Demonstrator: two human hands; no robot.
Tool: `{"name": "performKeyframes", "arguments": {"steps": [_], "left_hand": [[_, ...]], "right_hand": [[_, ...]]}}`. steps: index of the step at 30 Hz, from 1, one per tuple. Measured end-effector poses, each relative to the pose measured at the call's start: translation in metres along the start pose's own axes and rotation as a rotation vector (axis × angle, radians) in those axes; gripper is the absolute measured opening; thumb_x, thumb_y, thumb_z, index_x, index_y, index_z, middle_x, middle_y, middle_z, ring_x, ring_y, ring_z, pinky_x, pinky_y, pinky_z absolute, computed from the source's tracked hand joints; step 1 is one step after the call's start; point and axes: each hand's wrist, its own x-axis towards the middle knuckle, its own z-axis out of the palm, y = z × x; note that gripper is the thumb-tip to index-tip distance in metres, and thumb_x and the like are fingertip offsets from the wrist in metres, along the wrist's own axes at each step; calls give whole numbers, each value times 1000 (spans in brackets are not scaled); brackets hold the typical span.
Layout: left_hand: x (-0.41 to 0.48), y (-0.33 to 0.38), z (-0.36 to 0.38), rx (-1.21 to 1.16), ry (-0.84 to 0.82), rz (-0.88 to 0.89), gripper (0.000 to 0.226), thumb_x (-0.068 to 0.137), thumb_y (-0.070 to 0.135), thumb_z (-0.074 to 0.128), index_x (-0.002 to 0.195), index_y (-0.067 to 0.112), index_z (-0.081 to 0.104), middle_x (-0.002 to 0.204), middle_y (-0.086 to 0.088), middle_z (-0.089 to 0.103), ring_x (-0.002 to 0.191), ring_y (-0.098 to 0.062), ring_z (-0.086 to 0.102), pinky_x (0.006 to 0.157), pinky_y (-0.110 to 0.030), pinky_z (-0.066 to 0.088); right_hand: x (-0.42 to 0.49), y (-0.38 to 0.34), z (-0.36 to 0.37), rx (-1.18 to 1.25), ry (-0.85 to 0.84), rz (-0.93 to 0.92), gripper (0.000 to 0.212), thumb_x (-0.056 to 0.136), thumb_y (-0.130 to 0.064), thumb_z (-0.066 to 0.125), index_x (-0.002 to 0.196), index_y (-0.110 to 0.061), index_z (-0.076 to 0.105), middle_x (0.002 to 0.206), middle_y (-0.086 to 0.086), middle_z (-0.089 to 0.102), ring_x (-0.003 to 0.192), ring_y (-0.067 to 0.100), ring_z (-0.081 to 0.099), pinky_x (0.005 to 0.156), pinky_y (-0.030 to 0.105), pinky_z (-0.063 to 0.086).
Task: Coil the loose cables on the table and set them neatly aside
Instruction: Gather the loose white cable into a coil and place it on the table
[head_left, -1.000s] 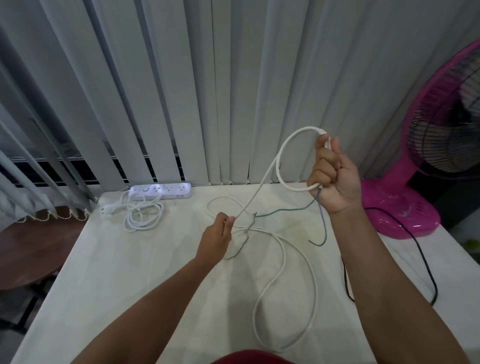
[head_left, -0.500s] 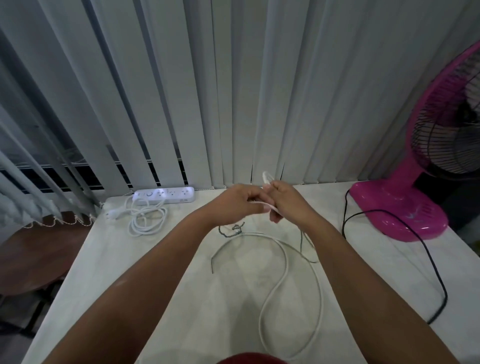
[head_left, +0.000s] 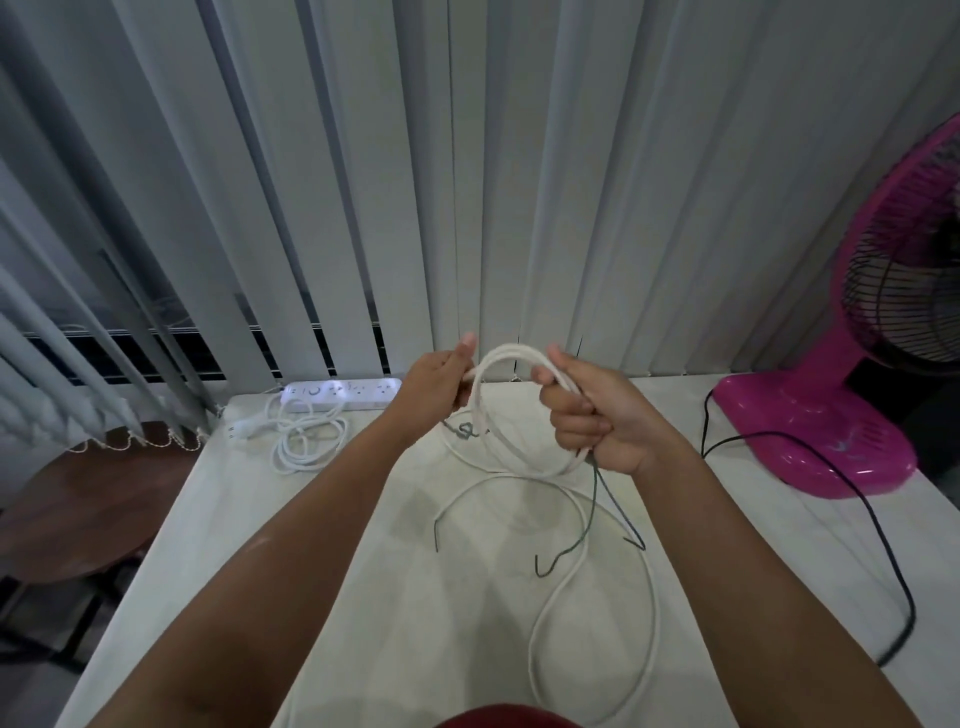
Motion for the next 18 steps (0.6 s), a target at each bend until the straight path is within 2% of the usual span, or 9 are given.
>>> {"name": "performKeyframes", "arguments": {"steps": [2,4,6,8,9,12,14,18], "left_hand": [[-5,-3,6,-116,-134,-89,69,90,70,29,48,20,49,47,0,51,39,-11,40,41,-19,33],[-11,-8,13,-188,-266,-144,71,89,72,29,47,17,48,53,-7,60,44,-17,49,45,-22,38],[-15,-13,20,-188,-340,-150,66,88,69,35,49,16,47,72,-8,74,65,-18,65,62,-21,48],[-17,-18,27,-72,-336,-85,53,90,60,45,63,16,59,89,2,77,91,-16,66,82,-26,48],[-17,-19,31,-2,-313,-50,43,91,53,50,71,17,61,91,8,76,93,-16,64,84,-29,45],[-16,-24,36,101,-190,-28,29,95,38,50,79,14,54,85,9,73,75,-13,60,71,-27,44],[-18,-27,38,5,-170,-55,24,96,36,51,83,15,51,83,2,70,68,-10,64,67,-26,47],[-23,-32,37,-145,-173,-80,25,89,37,64,87,15,53,77,-2,64,52,-12,57,54,-22,46]], "right_hand": [[-1,-13,3,20,42,-89,36,98,-42,40,73,-18,51,41,-10,28,25,1,19,26,14,17],[-4,-27,3,-5,121,-186,39,100,-41,36,73,-18,50,41,-9,27,25,2,18,27,15,16],[-9,-40,0,38,140,-262,39,101,-41,33,74,-18,49,40,-9,28,25,2,19,26,15,17],[-14,-48,-3,85,115,-312,39,101,-41,32,74,-17,48,39,-8,30,24,1,20,26,16,18],[-16,-51,-5,105,104,-334,39,101,-41,32,75,-17,48,38,-8,30,24,2,18,26,16,18],[-20,-53,-11,163,85,-380,40,102,-40,29,75,-17,48,38,-6,31,28,6,12,27,16,17],[-21,-54,-16,224,99,-408,40,102,-40,29,74,-17,48,38,-5,31,26,6,15,27,16,17],[-22,-58,-30,361,218,-509,41,103,-40,28,73,-18,47,38,-6,30,23,6,23,28,16,15]]}}
